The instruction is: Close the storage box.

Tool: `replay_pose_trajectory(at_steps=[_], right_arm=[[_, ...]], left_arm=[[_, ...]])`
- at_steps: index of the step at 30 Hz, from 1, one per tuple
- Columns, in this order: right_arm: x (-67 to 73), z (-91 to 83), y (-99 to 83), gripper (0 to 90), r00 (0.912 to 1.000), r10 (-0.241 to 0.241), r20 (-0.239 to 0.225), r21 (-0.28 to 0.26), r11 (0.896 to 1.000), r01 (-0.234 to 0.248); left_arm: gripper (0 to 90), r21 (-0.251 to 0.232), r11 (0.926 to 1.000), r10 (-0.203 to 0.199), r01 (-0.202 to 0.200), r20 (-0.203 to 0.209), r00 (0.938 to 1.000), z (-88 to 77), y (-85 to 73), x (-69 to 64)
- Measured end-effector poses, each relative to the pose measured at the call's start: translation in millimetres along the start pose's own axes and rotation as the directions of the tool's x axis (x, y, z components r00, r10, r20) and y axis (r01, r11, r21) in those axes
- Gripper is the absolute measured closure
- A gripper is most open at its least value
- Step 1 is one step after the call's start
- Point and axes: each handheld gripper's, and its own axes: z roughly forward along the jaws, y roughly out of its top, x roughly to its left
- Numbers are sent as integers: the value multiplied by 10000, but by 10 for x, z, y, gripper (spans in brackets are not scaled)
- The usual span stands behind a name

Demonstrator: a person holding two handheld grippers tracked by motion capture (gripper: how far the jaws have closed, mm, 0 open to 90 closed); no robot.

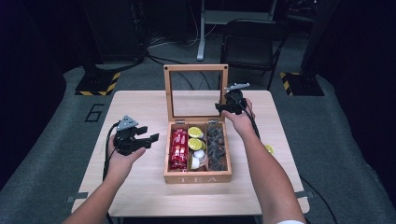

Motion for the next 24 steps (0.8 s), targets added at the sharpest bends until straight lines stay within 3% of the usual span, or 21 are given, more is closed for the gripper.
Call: replay_pose_trajectory(at_steps=[11, 24], right_arm=[[0, -6, 2, 580, 9992, 74, 396, -15, 10000, -73], [-25, -28, 0, 622, 9991, 348, 254, 80, 9994, -350]], left_arm=[[392, -1, 10000, -9, 9, -68, 10000, -13, -15, 12], [391, 69, 10000, -26, 26, -35, 10000, 6, -25, 15]])
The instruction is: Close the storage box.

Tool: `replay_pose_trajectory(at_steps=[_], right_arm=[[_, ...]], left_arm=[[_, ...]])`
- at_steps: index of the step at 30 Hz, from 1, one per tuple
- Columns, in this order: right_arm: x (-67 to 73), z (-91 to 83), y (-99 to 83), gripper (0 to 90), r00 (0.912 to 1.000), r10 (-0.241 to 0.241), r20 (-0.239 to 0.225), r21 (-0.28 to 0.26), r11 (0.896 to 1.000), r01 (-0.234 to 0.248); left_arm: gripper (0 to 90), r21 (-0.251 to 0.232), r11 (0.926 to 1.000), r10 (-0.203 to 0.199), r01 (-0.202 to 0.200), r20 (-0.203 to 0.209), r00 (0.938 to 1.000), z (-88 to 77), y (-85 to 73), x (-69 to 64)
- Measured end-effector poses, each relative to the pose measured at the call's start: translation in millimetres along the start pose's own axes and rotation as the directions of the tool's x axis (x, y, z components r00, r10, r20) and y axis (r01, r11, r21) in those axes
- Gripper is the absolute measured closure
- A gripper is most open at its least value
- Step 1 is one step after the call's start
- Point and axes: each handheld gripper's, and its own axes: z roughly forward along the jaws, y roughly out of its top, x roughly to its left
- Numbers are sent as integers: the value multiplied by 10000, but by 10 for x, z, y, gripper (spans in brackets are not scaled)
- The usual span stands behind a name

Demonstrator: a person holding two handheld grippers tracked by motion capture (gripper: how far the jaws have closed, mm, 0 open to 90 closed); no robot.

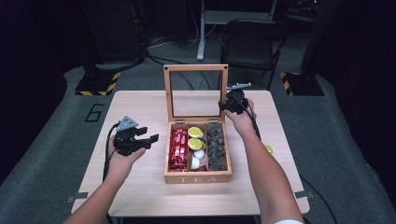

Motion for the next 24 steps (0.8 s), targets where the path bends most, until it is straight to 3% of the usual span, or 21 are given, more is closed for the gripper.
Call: replay_pose_trajectory(at_steps=[12, 18, 24], right_arm=[[45, -47, 2, 631, 9998, 57, 212, 63, 10000, -58], [68, -79, -51, 638, 9994, 130, 306, -322, 9994, -120], [95, -145, -69, 645, 9995, 66, 300, -317, 9995, -57]], left_arm=[[391, -43, 9999, -102, 102, -79, 9999, 16, 12, 10], [391, -156, 9998, -110, 109, -103, 9999, 0, 47, 26], [391, -232, 9997, -115, 112, -144, 9998, 6, 94, 11]])
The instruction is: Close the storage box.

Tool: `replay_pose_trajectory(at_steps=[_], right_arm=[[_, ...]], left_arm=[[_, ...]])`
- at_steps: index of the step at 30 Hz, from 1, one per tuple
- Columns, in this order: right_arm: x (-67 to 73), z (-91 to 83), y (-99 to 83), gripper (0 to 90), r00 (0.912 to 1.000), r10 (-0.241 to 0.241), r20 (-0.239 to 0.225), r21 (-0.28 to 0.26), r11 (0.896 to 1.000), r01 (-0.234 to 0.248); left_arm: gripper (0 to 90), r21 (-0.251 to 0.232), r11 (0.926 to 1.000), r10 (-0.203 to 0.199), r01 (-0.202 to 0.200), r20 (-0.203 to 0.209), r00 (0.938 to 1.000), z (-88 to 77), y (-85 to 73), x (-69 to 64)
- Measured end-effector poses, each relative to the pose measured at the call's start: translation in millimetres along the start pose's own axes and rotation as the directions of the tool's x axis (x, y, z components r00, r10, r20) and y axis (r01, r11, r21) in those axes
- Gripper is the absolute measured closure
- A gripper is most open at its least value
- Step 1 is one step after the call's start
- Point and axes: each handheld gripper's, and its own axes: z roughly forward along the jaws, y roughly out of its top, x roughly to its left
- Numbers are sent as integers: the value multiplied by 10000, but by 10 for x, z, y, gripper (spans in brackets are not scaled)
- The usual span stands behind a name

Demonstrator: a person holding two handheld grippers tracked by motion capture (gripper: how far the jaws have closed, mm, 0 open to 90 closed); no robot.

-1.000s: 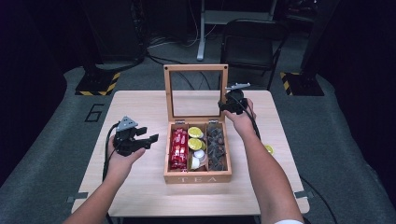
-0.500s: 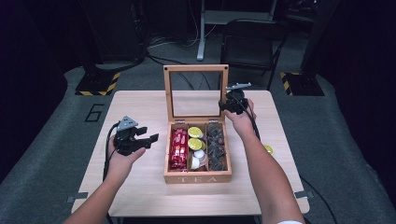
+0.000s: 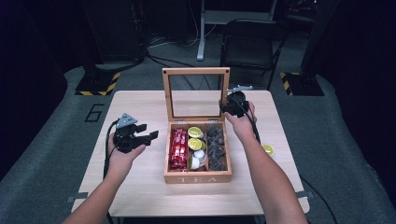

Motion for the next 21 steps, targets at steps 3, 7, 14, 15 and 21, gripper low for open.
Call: replay_pose_trajectory(at_steps=[3, 7, 14, 15, 21], right_arm=[[11, -35, -27, 646, 9999, -162, 6, -54, 9999, 162], [39, -60, -48, 646, 9997, -197, 121, -179, 9996, 199], [88, -119, -112, 645, 9985, -452, 305, -408, 9981, 465], [102, -124, -120, 645, 9987, -364, 363, -444, 9983, 380], [137, -172, -167, 644, 9978, -531, 406, -582, 9968, 554]], left_arm=[[391, -28, 10000, -16, 16, 51, 10000, 19, 30, -11], [391, -116, 9999, -16, 16, 52, 10000, 26, 92, -16], [401, -226, 9997, 136, -134, 68, 9999, 21, 194, -31], [407, -207, 9997, 164, -163, 70, 9998, 17, 207, -32], [431, -399, 9992, 15, -13, 60, 10000, 47, 307, -17]])
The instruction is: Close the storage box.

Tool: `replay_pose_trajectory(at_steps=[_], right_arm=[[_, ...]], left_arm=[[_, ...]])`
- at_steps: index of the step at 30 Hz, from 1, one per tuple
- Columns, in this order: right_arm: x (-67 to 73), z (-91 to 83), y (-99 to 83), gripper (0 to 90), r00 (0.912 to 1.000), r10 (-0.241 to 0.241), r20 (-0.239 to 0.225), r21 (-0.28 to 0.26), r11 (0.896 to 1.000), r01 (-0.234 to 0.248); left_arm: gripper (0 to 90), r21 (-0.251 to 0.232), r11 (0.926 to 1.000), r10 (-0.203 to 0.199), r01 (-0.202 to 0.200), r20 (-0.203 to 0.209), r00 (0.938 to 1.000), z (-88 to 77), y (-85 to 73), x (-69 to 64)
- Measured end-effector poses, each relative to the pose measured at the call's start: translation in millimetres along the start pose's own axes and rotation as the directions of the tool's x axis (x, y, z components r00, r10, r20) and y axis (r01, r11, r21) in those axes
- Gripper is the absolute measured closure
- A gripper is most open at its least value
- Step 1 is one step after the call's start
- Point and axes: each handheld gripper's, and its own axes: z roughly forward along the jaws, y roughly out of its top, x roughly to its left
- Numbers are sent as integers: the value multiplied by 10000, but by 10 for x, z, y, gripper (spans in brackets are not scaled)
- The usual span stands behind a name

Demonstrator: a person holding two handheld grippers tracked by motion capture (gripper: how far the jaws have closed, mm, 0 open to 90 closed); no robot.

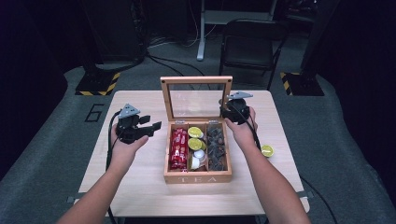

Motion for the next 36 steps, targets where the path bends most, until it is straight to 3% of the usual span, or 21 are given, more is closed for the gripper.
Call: replay_pose_trajectory(at_steps=[3, 8, 10, 14, 19, 22, 27, 29, 33, 36], right_arm=[[20, -22, -24, 644, 9999, -79, 113, -109, 9999, 80], [23, -63, -60, 627, 9998, 202, -36, -308, 9993, -203], [27, -102, -70, 621, 9987, 487, -171, -575, 9971, -497], [41, -178, -76, 618, 9987, 466, -211, -784, 9958, -481], [60, -313, -84, 615, 9989, 297, -356, -881, 9956, -327], [75, -424, -87, 615, 9989, 6, -478, -998, 9950, -54], [121, -592, -126, 613, 9974, -368, -623, -1000, 9945, 304], [136, -658, -152, 612, 9969, -445, -648, -1244, 9916, 362], [146, -791, -188, 574, 9942, -95, -1067, -1475, 9890, -63], [165, -887, -243, 558, 9928, -149, -1189, -1625, 9867, -47]], left_arm=[[442, -181, 9998, -35, 35, -25, 10000, 8, 95, 0], [456, -470, 9989, 80, -85, -113, 9999, 5, 286, -34], [466, -385, 9989, 249, -254, -127, 9996, 14, 342, -53], [492, -114, 9976, 681, -686, -339, 9971, 75, 399, -125], [520, -272, 9973, 675, -687, -414, 9969, 101, 439, -181], [573, -189, 9953, 944, -949, -273, 9952, 99, 440, -233], [588, -189, 9907, 1340, -1348, -398, 9902, 64, 386, -330], [590, -266, 9891, 1438, -1450, -411, 9888, 47, 341, -354], [593, -496, 9854, 1619, -1631, -272, 9864, 5, 224, -364], [592, -519, 9815, 1829, -1842, -290, 9827, -28, 125, -414]])
